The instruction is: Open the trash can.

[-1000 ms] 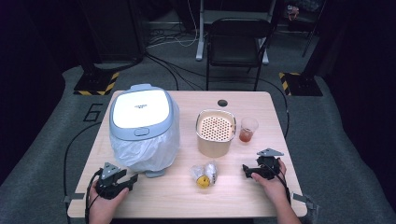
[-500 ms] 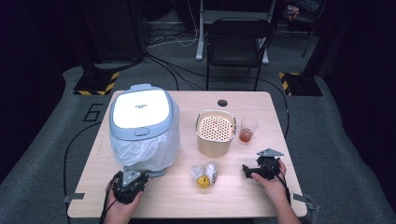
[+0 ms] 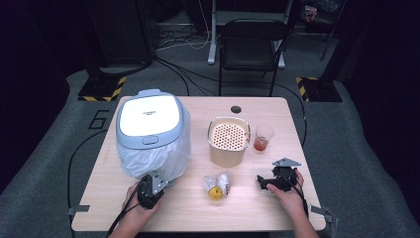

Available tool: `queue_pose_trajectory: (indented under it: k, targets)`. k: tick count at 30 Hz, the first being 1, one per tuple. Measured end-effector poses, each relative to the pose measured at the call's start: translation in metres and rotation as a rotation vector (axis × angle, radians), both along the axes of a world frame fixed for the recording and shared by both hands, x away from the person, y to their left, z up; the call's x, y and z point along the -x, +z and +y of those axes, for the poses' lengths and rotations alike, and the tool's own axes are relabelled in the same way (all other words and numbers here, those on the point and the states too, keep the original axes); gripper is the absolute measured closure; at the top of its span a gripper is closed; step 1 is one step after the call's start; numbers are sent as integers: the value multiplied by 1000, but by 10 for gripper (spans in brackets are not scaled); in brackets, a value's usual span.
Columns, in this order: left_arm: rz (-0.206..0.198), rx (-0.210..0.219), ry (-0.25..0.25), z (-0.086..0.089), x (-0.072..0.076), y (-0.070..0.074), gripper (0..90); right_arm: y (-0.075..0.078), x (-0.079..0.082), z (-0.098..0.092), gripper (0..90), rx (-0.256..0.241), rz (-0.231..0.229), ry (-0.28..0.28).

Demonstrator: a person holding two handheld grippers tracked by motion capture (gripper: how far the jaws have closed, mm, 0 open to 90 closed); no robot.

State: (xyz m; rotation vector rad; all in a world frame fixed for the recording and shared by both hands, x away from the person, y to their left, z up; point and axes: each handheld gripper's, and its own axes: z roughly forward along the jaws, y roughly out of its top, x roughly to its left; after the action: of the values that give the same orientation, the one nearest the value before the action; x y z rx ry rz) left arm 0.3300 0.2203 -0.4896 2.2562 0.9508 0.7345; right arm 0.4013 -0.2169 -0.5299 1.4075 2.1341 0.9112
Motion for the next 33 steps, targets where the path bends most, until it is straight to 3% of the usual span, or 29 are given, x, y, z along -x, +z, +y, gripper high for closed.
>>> queue_pose_trajectory:
  k: [1, 2, 4, 7, 10, 12, 13, 14, 15, 16, 17, 20, 23, 26, 27, 30, 33]
  targets:
    - [18, -1, -4, 1, -3, -2, 900, 0, 0, 0, 0, 1, 1, 3]
    - [1, 13, 3, 1, -3, -3, 900, 0, 0, 0, 0, 1, 0, 3]
    - [6, -5, -2, 2, -5, -2, 900, 0, 0, 0, 0, 1, 0, 3]
    - [43, 10, -9, 5, -8, -2, 900, 0, 0, 0, 0, 0, -1, 3]
    - [54, 16, -6, 4, -9, -3, 900, 0, 0, 0, 0, -1, -2, 4]
    - [65, -3, -5, 2, -9, -3, 900, 0, 0, 0, 0, -2, -2, 5]
    - [39, -27, -2, -2, -8, -5, 900, 0, 1, 0, 0, -1, -2, 7]
    - [39, -27, -2, -2, -8, -5, 900, 0, 1, 0, 0, -1, -2, 7]
    - [8, -83, -22, -5, -6, -7, 900, 0, 1, 0, 0, 2, -2, 9]
    - [8, -83, -22, -5, -6, -7, 900, 0, 1, 0, 0, 1, -2, 8]
    - [2, -115, -28, -7, -6, -8, 900, 0, 1, 0, 0, 2, -2, 9]
    - [25, -109, -39, -6, -9, -8, 900, 0, 1, 0, 0, -1, 1, 11]
    - [83, -89, -37, -3, -14, -11, 900, 0, 2, 0, 0, -1, 1, 11]
    - [74, -86, -35, -3, -14, -13, 900, 0, 2, 0, 0, -1, 1, 12]
    - [82, -55, -14, -4, -14, -14, 900, 0, 2, 0, 0, -1, 1, 12]
    - [104, -44, -14, -1, -19, -13, 900, 0, 2, 0, 0, -1, 1, 12]
    - [94, -69, -19, -3, -18, -13, 900, 0, 2, 0, 0, -1, 1, 12]
